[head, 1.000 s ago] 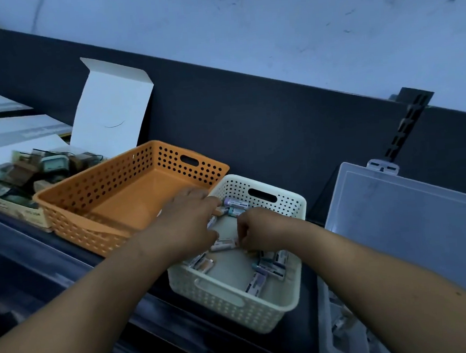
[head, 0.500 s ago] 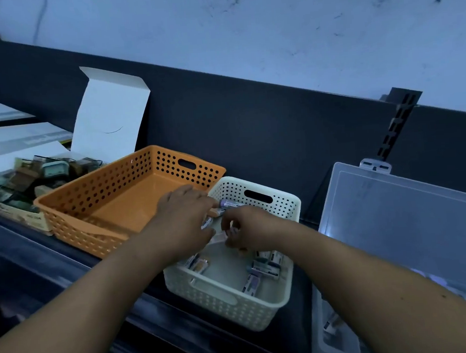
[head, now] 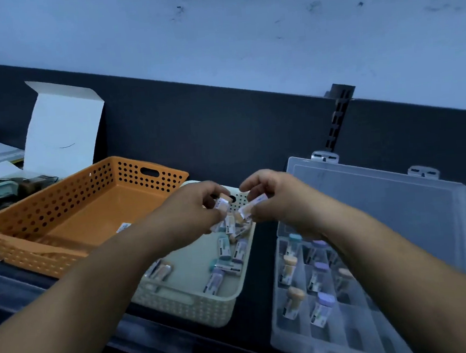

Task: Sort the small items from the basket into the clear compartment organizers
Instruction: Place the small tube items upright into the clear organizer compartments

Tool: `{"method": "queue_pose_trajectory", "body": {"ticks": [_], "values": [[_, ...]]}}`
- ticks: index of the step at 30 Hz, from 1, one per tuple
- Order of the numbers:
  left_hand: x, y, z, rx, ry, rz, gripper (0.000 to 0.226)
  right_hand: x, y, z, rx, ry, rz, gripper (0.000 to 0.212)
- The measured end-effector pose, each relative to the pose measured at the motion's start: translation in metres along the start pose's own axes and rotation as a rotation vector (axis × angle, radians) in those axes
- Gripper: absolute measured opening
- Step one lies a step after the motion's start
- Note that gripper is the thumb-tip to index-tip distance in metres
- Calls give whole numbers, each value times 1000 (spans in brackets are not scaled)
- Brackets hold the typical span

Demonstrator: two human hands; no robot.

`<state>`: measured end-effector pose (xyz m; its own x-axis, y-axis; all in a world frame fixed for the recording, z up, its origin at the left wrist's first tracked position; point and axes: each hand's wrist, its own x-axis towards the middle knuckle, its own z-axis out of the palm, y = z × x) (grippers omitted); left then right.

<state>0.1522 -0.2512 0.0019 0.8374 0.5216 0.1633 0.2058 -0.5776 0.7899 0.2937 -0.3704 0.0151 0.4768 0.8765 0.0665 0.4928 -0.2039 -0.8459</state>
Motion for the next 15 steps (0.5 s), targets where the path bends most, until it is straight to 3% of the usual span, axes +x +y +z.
{"method": "queue_pose_trajectory", "body": {"ticks": [4,7,12,15], "values": [[-1,27,17,-243,-114,-24,12,-33,3,-27,487,73,47,26],[0,50,37,-343,-193,9,9,-54,10,-39,618,162,23,24],[-3,79,65,-488,-205,23,5,-88,23,-50,310,226,-50,21],[-5,88,80,-393,-215,71,6,-109,26,-60,-1,228,-81,29]]}}
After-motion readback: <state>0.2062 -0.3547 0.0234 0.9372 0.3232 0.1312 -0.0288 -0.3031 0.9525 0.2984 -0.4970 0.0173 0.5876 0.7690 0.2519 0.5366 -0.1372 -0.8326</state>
